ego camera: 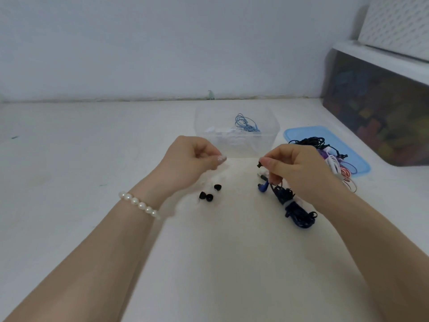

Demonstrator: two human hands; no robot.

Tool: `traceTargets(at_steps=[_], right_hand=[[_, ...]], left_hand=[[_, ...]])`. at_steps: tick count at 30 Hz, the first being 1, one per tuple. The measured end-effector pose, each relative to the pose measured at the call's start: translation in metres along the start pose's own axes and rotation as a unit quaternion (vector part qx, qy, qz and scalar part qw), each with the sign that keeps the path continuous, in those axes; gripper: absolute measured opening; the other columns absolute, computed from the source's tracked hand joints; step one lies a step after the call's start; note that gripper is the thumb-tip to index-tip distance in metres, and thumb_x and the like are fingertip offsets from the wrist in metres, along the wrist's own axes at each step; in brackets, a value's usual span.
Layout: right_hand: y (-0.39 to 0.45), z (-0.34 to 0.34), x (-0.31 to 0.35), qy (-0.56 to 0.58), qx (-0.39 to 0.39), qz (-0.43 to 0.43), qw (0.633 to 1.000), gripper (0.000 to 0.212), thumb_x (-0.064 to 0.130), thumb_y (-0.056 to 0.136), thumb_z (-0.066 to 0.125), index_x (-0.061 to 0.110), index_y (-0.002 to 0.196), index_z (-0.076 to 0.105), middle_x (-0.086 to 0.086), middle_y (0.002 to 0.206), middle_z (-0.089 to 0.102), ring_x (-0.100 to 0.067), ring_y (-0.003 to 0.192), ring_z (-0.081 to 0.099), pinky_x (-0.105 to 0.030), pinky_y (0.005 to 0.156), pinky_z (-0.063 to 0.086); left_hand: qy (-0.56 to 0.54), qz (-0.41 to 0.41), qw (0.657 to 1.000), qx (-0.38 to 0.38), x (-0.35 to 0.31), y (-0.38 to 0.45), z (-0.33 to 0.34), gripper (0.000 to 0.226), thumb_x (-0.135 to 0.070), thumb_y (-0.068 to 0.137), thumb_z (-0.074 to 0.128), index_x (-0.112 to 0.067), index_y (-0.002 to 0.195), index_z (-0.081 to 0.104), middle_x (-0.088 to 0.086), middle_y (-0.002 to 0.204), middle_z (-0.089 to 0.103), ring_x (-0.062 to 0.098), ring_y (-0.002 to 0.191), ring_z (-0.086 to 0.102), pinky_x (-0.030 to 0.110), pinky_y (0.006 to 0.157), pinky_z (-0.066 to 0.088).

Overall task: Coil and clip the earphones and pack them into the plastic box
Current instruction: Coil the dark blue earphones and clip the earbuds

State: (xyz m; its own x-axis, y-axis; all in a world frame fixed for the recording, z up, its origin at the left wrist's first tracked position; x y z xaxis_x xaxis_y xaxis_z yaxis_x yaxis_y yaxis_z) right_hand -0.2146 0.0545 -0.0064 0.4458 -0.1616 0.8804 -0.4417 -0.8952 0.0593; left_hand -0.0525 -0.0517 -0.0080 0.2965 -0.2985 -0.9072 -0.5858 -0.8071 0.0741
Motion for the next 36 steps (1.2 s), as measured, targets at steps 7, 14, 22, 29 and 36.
traceTargets(at_steps=[7, 14, 22, 29, 36], right_hand=[[-0.002, -0.003, 0.004, 0.107, 0.004, 0.007, 0.994, 0.007, 0.015, 0.080, 0.067, 0.017, 0.075, 0.072, 0.006, 0.060, 0.069, 0.001, 0.056, 0.058, -0.004, 0.053, 0.041], [-0.006, -0.002, 0.009, 0.157, 0.016, -0.017, 0.987, 0.010, 0.016, 0.079, 0.065, 0.017, 0.071, 0.072, 0.005, 0.058, 0.067, -0.003, 0.054, 0.055, -0.009, 0.055, 0.044], [-0.008, 0.001, 0.017, 0.139, 0.022, -0.053, 0.989, 0.014, 0.014, 0.078, 0.066, 0.019, 0.066, 0.071, 0.007, 0.052, 0.065, -0.003, 0.050, 0.053, -0.009, 0.053, 0.042], [-0.007, 0.001, 0.017, 0.130, 0.005, -0.067, 0.989, 0.013, 0.011, 0.078, 0.066, 0.017, 0.068, 0.070, 0.008, 0.050, 0.064, 0.001, 0.048, 0.053, -0.008, 0.053, 0.042], [-0.005, 0.004, 0.013, 0.116, 0.011, -0.081, 0.990, 0.017, 0.012, 0.078, 0.067, 0.023, 0.066, 0.071, 0.006, 0.052, 0.065, -0.002, 0.050, 0.055, -0.013, 0.057, 0.045]], left_hand=[[-0.338, -0.097, 0.935, 0.047, -0.007, -0.014, 0.031, 0.009, 0.005, 0.072, 0.065, 0.000, 0.080, 0.066, 0.009, 0.070, 0.072, 0.015, 0.063, 0.070, 0.019, 0.058, 0.055], [-0.396, -0.163, 0.899, 0.090, -0.004, -0.020, 0.048, 0.012, 0.003, 0.080, 0.059, -0.002, 0.086, 0.068, 0.009, 0.079, 0.073, 0.018, 0.071, 0.072, 0.022, 0.059, 0.057], [-0.427, -0.167, 0.886, 0.060, -0.001, -0.019, 0.049, 0.014, 0.001, 0.076, 0.062, 0.003, 0.087, 0.069, 0.010, 0.074, 0.072, 0.013, 0.065, 0.070, 0.019, 0.060, 0.055], [-0.440, -0.154, 0.883, 0.057, -0.003, -0.019, 0.050, 0.013, 0.004, 0.080, 0.057, 0.004, 0.088, 0.068, 0.011, 0.076, 0.073, 0.015, 0.070, 0.071, 0.021, 0.064, 0.057], [-0.416, -0.156, 0.895, 0.040, -0.002, -0.021, 0.048, 0.011, 0.003, 0.078, 0.061, 0.000, 0.085, 0.069, 0.009, 0.075, 0.073, 0.015, 0.066, 0.071, 0.020, 0.059, 0.056]])
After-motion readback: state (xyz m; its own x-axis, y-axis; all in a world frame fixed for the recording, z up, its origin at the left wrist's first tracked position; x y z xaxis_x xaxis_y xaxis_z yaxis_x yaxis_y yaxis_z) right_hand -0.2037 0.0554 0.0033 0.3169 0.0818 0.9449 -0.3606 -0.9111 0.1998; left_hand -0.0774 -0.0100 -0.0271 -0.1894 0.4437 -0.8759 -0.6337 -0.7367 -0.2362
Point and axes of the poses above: each hand's wrist, its own y-axis towards the middle knuckle, its own z-axis out of the palm, x = y × z, the point moved 5 cm from there along y, towards the middle knuckle
